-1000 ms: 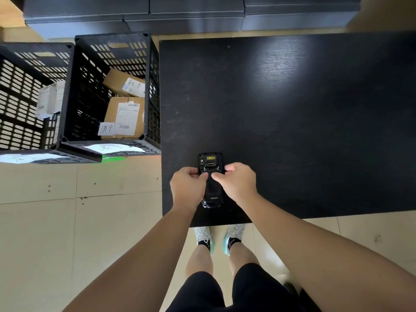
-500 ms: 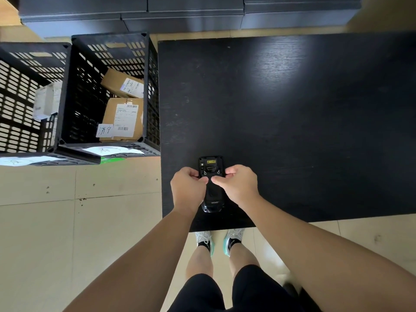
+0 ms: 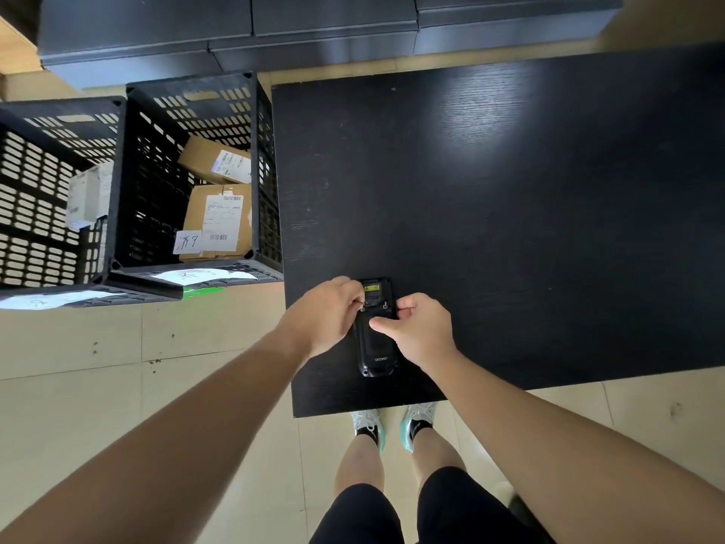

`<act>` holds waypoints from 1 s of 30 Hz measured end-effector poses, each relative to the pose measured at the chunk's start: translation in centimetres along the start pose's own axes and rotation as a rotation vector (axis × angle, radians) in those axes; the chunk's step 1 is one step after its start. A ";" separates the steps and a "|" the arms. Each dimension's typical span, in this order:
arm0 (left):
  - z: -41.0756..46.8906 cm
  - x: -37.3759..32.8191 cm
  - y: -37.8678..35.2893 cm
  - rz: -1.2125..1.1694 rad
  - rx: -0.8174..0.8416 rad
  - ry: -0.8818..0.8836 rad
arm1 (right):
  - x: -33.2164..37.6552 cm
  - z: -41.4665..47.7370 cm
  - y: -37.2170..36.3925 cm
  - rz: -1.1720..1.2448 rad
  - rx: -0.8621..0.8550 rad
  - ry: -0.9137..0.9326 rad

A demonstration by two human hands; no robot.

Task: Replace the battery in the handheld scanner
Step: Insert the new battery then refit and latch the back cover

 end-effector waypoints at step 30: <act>1.0 0.0 -0.5 0.133 0.206 -0.126 | -0.7 0.1 -0.5 -0.016 -0.021 0.067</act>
Point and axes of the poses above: each hand's wrist, its own z-axis towards the middle knuckle, its own y-axis out of the back of the hand, x = y × z, the point moved 4 cm from there along z, towards the middle knuckle, and after that the axes turned 9 degrees about -y, right-handed, at the moved point
